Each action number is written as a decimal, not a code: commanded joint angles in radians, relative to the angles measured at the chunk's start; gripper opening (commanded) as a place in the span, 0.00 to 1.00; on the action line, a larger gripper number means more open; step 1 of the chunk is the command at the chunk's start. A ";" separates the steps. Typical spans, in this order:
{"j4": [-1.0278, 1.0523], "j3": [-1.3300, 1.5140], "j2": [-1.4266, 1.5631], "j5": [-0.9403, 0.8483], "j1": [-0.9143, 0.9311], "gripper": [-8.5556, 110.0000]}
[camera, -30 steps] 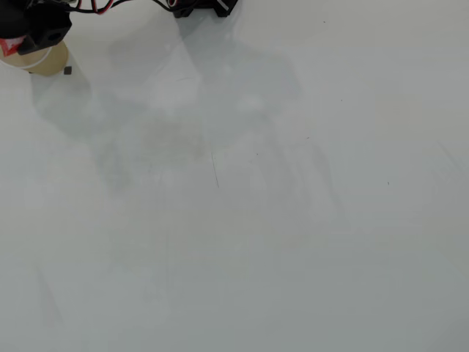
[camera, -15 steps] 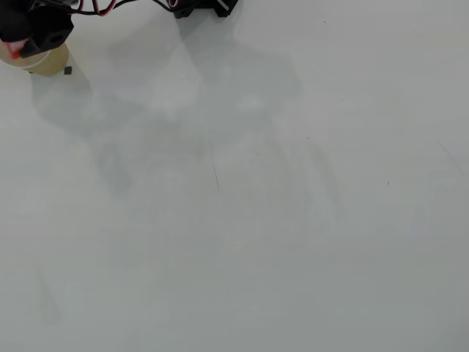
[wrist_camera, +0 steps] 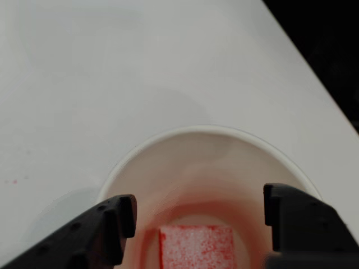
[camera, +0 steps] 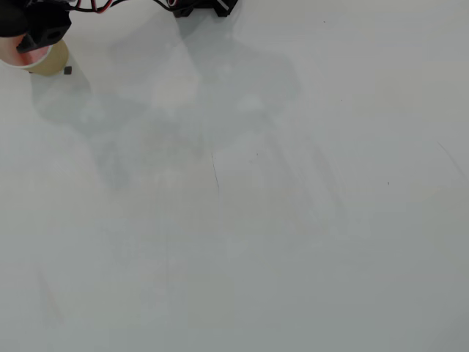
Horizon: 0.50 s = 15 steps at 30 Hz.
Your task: Pick up the cube and drop it in the cup.
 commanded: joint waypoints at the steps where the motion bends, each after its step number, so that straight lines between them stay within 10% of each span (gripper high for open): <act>1: -0.041 -0.035 0.063 -0.012 0.009 0.29; 15: -0.054 -0.029 0.061 -0.003 0.009 0.44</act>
